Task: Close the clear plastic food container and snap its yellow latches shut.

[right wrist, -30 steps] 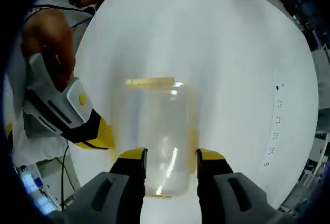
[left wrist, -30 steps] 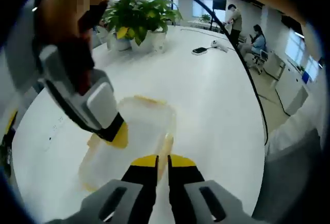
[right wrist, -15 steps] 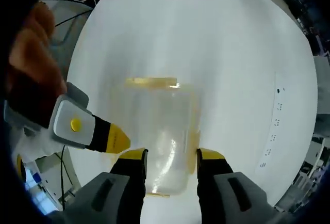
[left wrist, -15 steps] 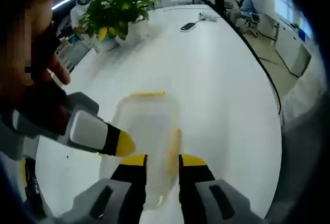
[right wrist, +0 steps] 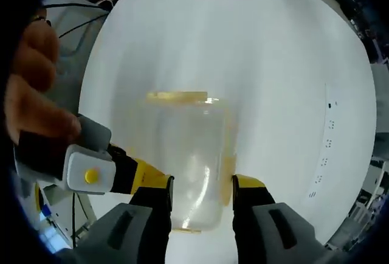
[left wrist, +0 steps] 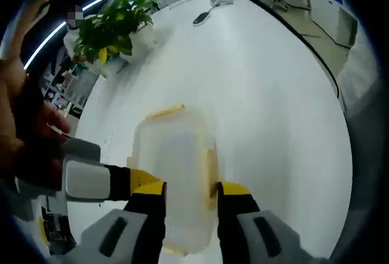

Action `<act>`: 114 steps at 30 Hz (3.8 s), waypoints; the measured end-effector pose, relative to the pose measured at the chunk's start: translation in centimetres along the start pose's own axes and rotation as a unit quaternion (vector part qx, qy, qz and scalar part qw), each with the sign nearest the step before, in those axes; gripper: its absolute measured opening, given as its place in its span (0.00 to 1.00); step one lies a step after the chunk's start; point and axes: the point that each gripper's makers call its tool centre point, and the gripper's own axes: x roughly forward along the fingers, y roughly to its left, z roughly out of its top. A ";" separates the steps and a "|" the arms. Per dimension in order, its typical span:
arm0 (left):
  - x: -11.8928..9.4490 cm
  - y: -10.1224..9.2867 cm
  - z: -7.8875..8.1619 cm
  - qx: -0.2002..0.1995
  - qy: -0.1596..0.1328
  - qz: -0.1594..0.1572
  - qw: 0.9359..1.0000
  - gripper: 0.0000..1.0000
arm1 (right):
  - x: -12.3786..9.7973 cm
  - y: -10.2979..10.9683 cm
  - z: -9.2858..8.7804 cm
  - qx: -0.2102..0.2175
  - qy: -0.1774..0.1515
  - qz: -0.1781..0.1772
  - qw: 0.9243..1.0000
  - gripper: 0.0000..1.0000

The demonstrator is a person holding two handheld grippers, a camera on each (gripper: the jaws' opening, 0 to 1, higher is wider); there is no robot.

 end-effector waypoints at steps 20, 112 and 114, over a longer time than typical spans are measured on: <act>0.3 0.1 0.0 0.020 0.024 0.037 0.999 0.24 | 0.0 0.2 -0.1 0.014 0.000 0.016 1.000 0.36; -1.1 -0.2 -0.5 -0.019 -0.037 0.057 0.998 0.45 | -2.7 -1.3 -2.3 0.251 -0.316 -0.127 0.906 0.32; -2.3 1.1 -0.2 -0.070 -0.072 0.082 0.992 0.51 | -4.5 -1.5 -3.3 0.272 -0.359 -0.153 0.880 0.35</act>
